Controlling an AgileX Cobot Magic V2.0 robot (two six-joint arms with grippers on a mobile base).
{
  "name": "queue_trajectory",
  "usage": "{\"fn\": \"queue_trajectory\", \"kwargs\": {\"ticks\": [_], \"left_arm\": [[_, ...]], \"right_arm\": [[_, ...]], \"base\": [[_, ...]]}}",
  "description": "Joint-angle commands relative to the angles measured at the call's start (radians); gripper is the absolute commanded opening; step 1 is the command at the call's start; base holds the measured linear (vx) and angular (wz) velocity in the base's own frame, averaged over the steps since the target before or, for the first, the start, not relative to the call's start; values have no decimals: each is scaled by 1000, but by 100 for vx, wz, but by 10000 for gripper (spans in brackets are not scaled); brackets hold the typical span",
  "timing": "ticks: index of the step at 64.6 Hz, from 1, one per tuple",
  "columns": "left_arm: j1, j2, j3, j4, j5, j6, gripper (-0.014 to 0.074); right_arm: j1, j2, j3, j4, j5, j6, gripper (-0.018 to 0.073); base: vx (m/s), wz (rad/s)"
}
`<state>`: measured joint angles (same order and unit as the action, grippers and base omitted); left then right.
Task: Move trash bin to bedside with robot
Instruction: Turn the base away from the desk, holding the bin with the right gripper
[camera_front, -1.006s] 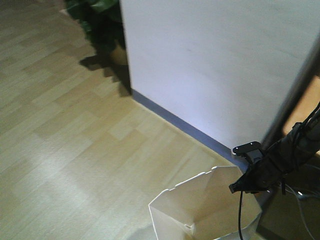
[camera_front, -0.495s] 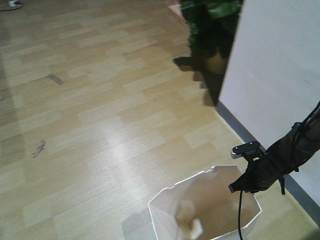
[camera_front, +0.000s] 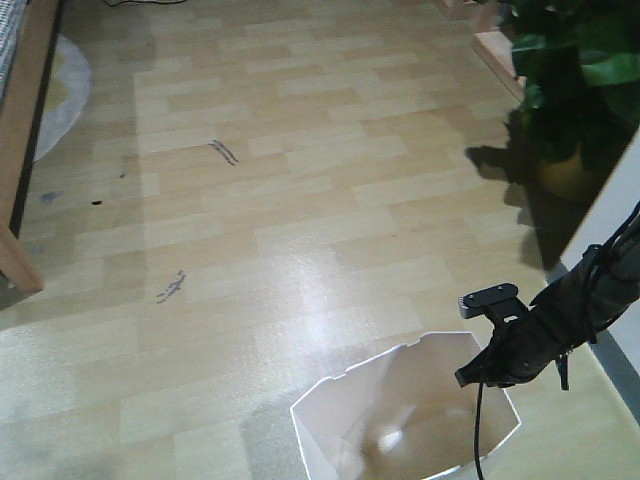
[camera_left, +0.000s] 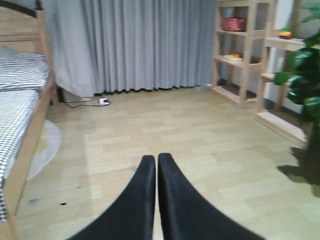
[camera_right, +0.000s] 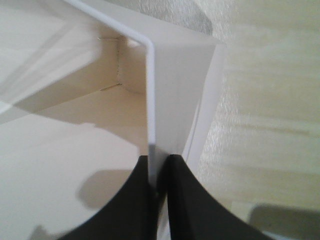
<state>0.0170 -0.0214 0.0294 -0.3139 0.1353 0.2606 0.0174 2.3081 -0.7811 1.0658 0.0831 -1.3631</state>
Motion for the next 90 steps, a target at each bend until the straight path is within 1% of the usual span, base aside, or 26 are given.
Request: {"fn": "queue_trajectory", "kwargs": {"ticks": [1, 38, 90], "left_arm": [[-5, -8, 20, -10, -77, -2, -6], [-5, -8, 20, -10, -77, -2, -6], [-5, -8, 20, -10, -77, -2, -6]], "right_arm": [[-3, -69, -9, 5, 30, 0, -3], [-3, -69, -9, 5, 30, 0, -3], [-3, -69, -9, 5, 31, 1, -3]], "base": [[28, 36], [37, 16], [47, 13]]}}
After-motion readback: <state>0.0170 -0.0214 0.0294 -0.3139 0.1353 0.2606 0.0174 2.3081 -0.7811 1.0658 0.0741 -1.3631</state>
